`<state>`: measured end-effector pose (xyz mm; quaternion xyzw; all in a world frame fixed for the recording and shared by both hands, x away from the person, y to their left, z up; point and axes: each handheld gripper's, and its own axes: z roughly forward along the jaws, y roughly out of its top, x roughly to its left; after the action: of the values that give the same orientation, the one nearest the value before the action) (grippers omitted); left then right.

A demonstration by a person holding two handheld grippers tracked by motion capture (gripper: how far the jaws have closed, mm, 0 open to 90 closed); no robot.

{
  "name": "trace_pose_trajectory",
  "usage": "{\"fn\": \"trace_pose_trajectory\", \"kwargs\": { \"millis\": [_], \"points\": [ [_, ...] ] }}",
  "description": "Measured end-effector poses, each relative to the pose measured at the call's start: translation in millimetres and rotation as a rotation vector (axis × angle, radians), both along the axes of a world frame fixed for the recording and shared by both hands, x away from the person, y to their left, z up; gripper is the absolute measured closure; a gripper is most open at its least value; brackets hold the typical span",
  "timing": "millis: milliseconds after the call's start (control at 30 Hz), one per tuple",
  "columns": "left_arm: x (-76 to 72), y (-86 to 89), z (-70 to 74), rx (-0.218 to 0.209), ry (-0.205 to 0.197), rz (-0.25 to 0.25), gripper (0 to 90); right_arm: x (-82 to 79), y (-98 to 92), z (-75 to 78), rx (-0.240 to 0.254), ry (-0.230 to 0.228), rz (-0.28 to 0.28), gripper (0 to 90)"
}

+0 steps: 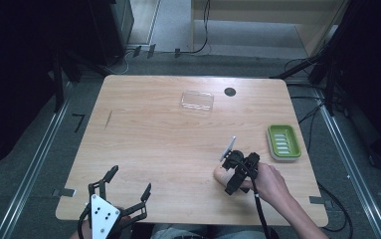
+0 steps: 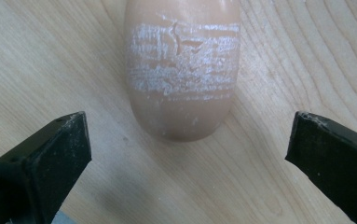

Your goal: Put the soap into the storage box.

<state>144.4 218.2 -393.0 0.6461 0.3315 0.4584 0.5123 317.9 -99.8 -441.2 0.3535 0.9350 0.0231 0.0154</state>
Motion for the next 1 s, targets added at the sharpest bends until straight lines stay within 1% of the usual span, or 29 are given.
{"fn": "trace_pose_trajectory", "kwargs": {
  "millis": [133,200,433,500,667,733,767,867,933,1000],
  "points": [
    [0.0,0.3,-0.1,0.002,0.0,-0.001,9.9,4.0,5.4,-2.0,-0.009,0.002,-0.005,0.0],
    [-0.1,0.6,-0.2,-0.001,-0.001,0.002,9.9,6.2,9.0,-4.2,-0.018,0.008,0.006,0.0],
    [-0.8,0.6,-0.1,0.0,-0.005,0.003,9.9,14.4,21.8,-11.8,-0.042,0.024,0.011,0.0],
    [-0.8,0.5,-0.2,0.0,-0.008,0.002,9.9,15.7,24.2,-14.5,-0.039,0.028,0.012,0.0],
    [-0.3,0.4,-0.3,-0.001,-0.008,0.0,9.9,18.4,29.0,-19.0,-0.051,0.037,0.022,0.0],
    [0.2,0.3,-0.4,-0.003,-0.008,-0.001,9.9,19.5,31.0,-20.2,-0.052,0.041,0.014,0.3],
    [0.4,0.2,-0.4,-0.002,-0.008,-0.002,9.9,19.9,31.1,-20.7,-0.053,0.041,0.016,1.6],
    [0.8,-0.4,-0.5,-0.001,-0.009,-0.004,9.9,21.1,30.1,-22.3,-0.052,0.051,0.013,9.4],
    [0.9,-0.4,-0.5,-0.002,-0.01,-0.005,9.9,21.4,29.1,-22.9,-0.046,0.057,0.005,9.9],
    [0.8,-0.4,-0.6,-0.002,-0.01,-0.005,9.9,22.0,28.6,-23.2,-0.048,0.057,0.0,12.1]
  ]
}}
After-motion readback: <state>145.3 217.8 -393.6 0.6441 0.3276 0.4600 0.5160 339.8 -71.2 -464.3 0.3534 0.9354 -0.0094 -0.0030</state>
